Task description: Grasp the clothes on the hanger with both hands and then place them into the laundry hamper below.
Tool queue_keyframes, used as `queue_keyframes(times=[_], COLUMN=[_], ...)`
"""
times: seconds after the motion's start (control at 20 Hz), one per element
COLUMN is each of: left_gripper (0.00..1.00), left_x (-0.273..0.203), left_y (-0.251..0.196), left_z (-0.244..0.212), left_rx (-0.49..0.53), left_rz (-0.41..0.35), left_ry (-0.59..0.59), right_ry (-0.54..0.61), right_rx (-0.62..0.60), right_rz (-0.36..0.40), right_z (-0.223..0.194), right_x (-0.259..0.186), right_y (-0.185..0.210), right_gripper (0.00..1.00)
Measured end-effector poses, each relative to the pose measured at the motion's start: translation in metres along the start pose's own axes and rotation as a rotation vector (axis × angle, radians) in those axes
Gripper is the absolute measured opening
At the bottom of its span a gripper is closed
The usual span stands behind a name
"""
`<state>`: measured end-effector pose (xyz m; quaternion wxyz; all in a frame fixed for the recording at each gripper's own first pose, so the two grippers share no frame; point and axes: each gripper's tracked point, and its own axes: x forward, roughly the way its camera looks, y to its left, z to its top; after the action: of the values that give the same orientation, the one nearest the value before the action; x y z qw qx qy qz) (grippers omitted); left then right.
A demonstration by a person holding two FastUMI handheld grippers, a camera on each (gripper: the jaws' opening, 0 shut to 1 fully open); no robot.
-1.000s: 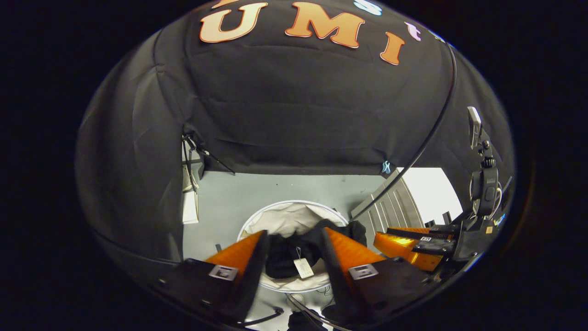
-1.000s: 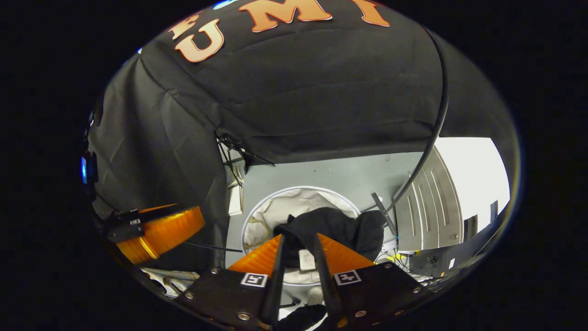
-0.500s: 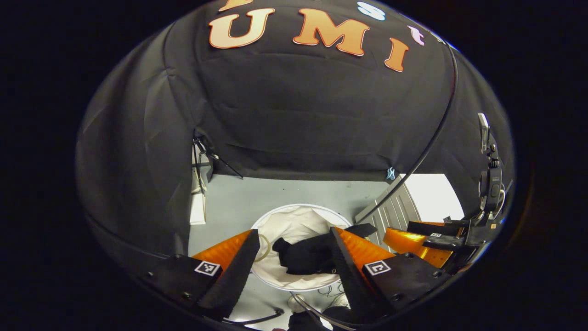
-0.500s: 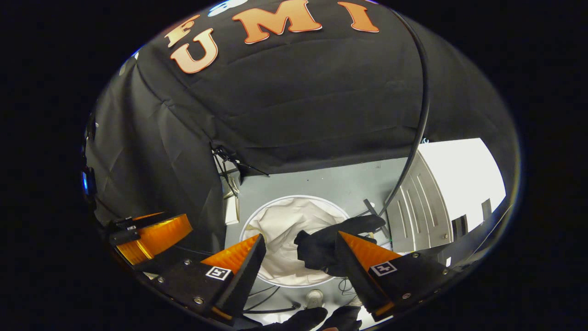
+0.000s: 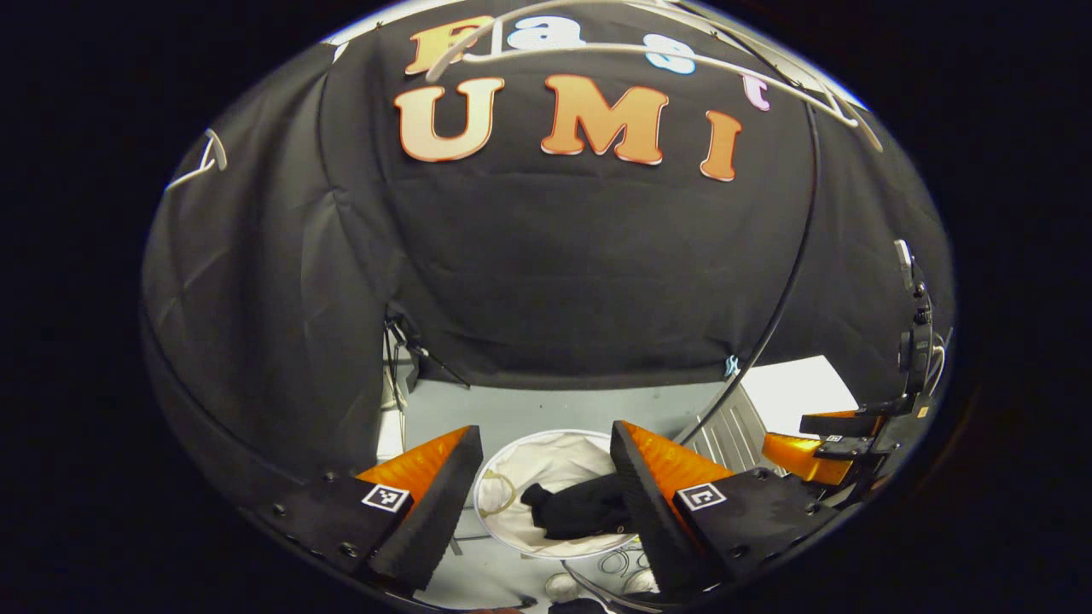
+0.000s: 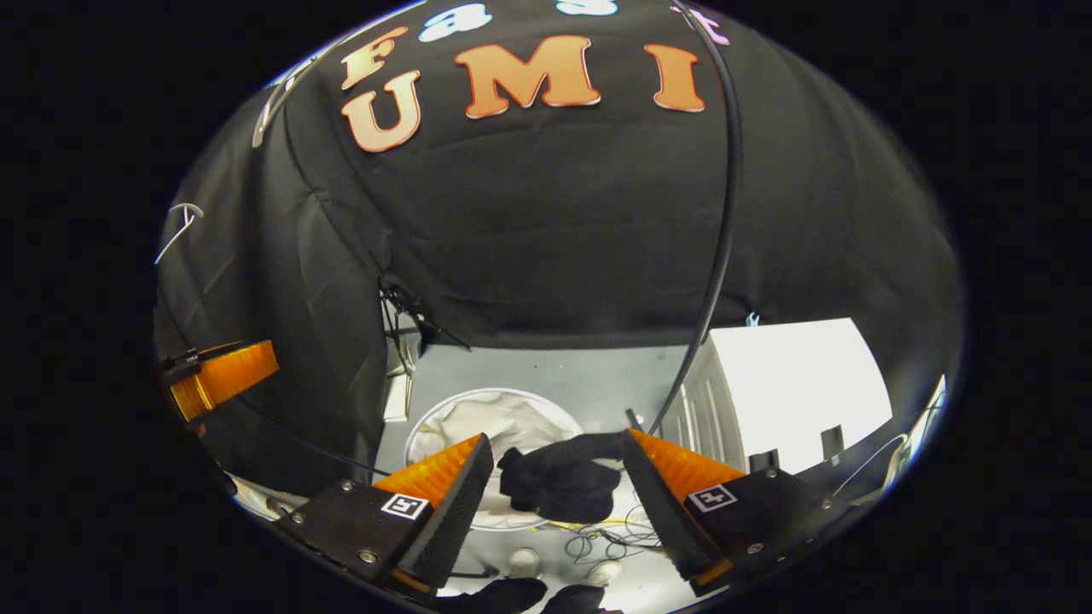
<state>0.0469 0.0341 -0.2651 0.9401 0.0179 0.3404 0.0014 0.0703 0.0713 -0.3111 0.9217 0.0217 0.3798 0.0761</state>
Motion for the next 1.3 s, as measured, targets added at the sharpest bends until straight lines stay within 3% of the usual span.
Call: queue_keyframes(times=[0.4, 0.9, 1.05, 1.15, 1.3], left_gripper=[0.98, 0.94, 0.94, 0.94, 0.94], left_x=[-0.083, -0.181, -0.196, -0.215, -0.221], left_y=[-0.021, -0.014, -0.011, 0.0, 0.002], left_z=[0.1, 0.191, 0.201, 0.206, 0.199], left_rx=[-0.028, -0.037, -0.042, -0.04, -0.043], left_rz=[0.009, 0.069, 0.11, 0.146, 0.166], left_ry=[-0.254, -0.545, -0.617, -0.66, -0.664], right_ry=[-0.233, -0.502, -0.563, -0.601, -0.637], right_rx=[-0.02, -0.042, -0.064, -0.082, -0.095], right_rz=[-0.04, -0.007, -0.006, -0.012, -0.011], right_z=[0.1, 0.197, 0.21, 0.217, 0.223], right_x=[-0.099, -0.213, -0.238, -0.252, -0.265], right_y=[-0.061, -0.084, -0.089, -0.093, -0.094], right_gripper=[0.94, 0.94, 0.94, 1.0, 1.0])
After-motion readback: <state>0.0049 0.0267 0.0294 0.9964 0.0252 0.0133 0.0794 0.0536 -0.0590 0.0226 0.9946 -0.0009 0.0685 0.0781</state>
